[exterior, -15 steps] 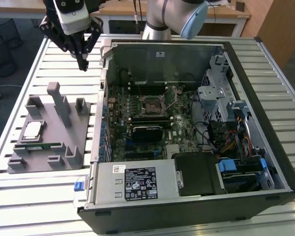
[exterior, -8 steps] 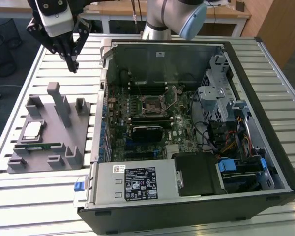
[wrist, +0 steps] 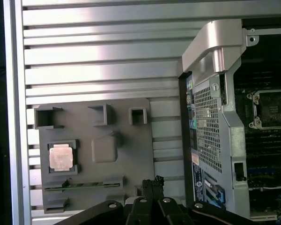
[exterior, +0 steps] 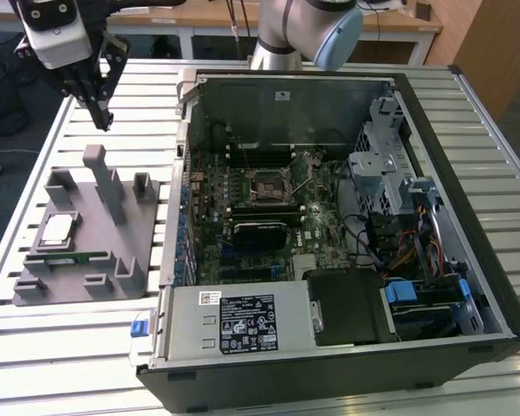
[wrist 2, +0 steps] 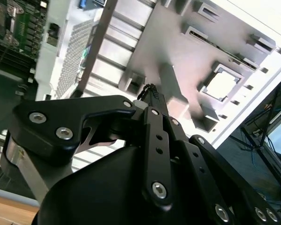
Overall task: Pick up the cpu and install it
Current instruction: 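Reach for the cpu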
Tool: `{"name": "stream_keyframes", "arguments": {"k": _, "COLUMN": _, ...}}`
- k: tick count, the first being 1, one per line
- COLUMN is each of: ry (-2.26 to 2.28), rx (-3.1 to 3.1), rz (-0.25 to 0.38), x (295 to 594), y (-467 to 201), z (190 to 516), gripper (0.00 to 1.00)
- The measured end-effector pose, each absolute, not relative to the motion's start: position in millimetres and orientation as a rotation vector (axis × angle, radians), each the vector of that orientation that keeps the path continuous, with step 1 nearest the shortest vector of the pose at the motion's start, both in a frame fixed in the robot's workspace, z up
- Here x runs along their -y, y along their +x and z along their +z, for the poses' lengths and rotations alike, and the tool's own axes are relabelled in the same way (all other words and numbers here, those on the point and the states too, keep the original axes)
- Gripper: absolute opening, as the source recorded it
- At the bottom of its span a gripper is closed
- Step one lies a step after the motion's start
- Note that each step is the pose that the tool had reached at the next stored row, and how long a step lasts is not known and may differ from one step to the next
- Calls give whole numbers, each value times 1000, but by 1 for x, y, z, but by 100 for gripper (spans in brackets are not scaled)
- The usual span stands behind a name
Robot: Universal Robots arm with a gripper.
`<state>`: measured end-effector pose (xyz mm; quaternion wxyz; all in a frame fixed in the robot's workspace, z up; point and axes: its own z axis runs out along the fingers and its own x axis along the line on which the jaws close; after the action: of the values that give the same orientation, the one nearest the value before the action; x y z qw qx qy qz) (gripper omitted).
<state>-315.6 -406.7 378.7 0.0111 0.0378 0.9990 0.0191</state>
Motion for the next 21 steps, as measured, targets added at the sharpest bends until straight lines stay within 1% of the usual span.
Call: {"name": "stream_keyframes", "arguments": {"k": 21, "ry": 118, "rx": -3117, "rz": 59, "x": 407, "y": -411, "z": 368, "gripper": 11}}
